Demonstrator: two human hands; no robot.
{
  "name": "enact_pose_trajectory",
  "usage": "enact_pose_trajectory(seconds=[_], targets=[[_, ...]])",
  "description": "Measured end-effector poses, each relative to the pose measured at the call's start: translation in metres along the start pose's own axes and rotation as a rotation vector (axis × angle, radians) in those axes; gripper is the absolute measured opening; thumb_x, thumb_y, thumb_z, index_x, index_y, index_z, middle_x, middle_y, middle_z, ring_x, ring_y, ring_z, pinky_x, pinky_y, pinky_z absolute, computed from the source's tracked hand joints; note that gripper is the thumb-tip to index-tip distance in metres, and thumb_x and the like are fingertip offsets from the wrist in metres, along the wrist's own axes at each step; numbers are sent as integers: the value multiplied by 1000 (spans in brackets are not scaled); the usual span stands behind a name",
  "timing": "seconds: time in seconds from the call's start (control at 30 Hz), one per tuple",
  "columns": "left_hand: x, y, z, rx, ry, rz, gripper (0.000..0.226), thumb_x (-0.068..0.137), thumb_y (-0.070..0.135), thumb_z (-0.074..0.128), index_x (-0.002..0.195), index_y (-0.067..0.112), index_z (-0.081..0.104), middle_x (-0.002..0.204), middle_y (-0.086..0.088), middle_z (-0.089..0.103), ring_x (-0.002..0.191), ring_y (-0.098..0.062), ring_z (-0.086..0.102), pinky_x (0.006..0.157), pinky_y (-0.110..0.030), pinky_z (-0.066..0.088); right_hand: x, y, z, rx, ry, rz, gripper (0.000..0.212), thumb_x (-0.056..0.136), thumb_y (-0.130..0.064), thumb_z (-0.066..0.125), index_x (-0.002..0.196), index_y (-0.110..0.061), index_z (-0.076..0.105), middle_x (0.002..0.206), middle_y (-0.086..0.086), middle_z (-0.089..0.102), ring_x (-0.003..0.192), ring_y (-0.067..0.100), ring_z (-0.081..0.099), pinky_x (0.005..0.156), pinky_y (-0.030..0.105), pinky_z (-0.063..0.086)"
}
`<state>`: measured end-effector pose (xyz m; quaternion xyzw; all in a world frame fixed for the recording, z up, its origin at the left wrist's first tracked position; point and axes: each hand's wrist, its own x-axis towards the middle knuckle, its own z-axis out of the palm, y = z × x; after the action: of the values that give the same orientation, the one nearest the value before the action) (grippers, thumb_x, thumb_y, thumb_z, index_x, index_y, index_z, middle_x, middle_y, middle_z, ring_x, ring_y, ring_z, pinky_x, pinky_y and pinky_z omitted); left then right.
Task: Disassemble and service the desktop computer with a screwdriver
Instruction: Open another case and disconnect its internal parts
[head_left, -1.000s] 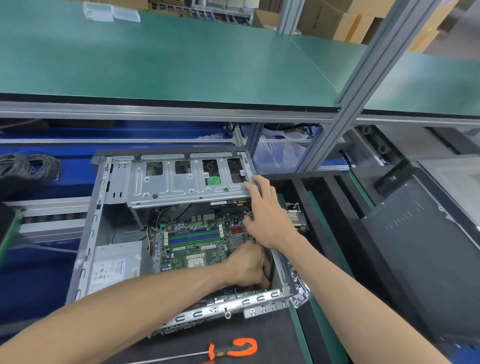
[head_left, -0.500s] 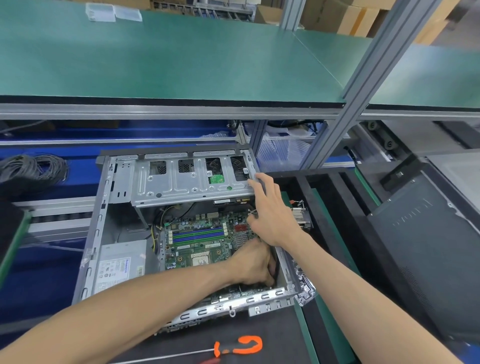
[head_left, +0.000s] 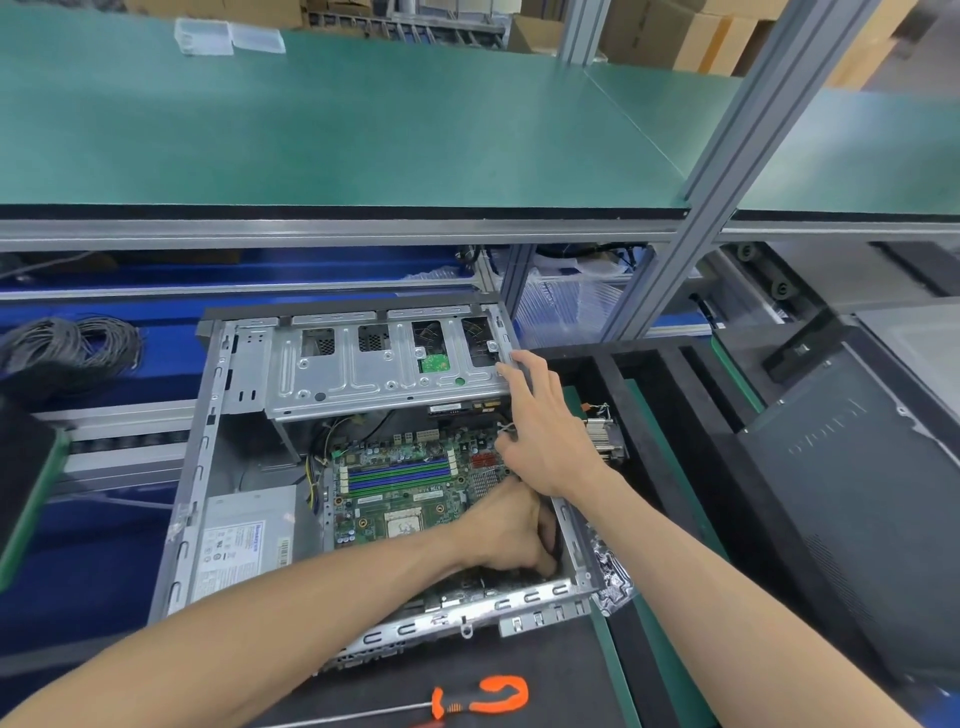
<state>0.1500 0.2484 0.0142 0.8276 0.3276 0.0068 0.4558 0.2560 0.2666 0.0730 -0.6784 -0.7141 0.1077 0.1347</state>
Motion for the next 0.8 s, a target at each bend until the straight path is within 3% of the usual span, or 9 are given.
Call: enact_pose_trajectory(seconds=[0.1,0.2,0.23,0.37,0.47,0.57,0.7,0.8], targets=[[-3,1,-9,25,-44,-21,28,63,14,85,59,19,58,47,15,56,46,4,54,40,-14,40,0,0,0,-2,-4,0,72,82,-14,65,143,-23,28,157,-6,8,136,20,24,64,40,56],[-9,-3,-23,36,-126,-37,9,68,7,72,67,14,67,65,0,69,61,-12,64,55,-33,59,0,0,0,6,4,-5,68,85,-15,63,143,-23,29,157,-6,8,136,21,24,66,44,57],[-12,-5,-28,36,-147,-38,12,69,3,64,65,14,67,70,-5,70,63,-16,65,58,-36,60,0,1,1,15,10,-7,65,88,-17,62,143,-23,29,157,-7,9,136,21,24,69,46,57],[-28,-15,-48,-59,-152,-72,32,66,-7,44,61,21,60,67,1,71,75,-14,70,76,-38,61,0,5,3,81,40,-18,49,98,-27,54,142,-23,32,155,-10,11,137,19,23,77,49,55],[-41,-18,-64,-134,-143,-121,27,66,-6,41,62,17,54,61,2,65,61,-11,62,62,-29,52,1,7,4,111,53,-26,41,102,-29,46,141,-23,34,154,-12,13,137,19,23,77,49,54],[-54,-25,-81,-61,-111,-131,10,78,12,54,71,18,59,64,5,63,55,-2,52,60,-25,41,1,8,5,103,59,-36,39,103,-27,44,141,-23,34,154,-11,13,136,20,24,76,47,54],[-64,-38,-99,140,-13,-116,43,99,59,43,66,33,52,57,15,55,49,3,45,65,-29,36,0,7,4,95,55,-41,38,102,-19,43,140,-22,36,155,-7,14,134,22,25,75,48,55],[-67,-46,-118,500,-3,-137,44,102,58,38,76,30,59,67,11,60,63,-6,54,84,-35,39,0,7,3,96,51,-38,41,101,-13,43,140,-21,36,155,-6,15,133,23,26,76,49,55]])
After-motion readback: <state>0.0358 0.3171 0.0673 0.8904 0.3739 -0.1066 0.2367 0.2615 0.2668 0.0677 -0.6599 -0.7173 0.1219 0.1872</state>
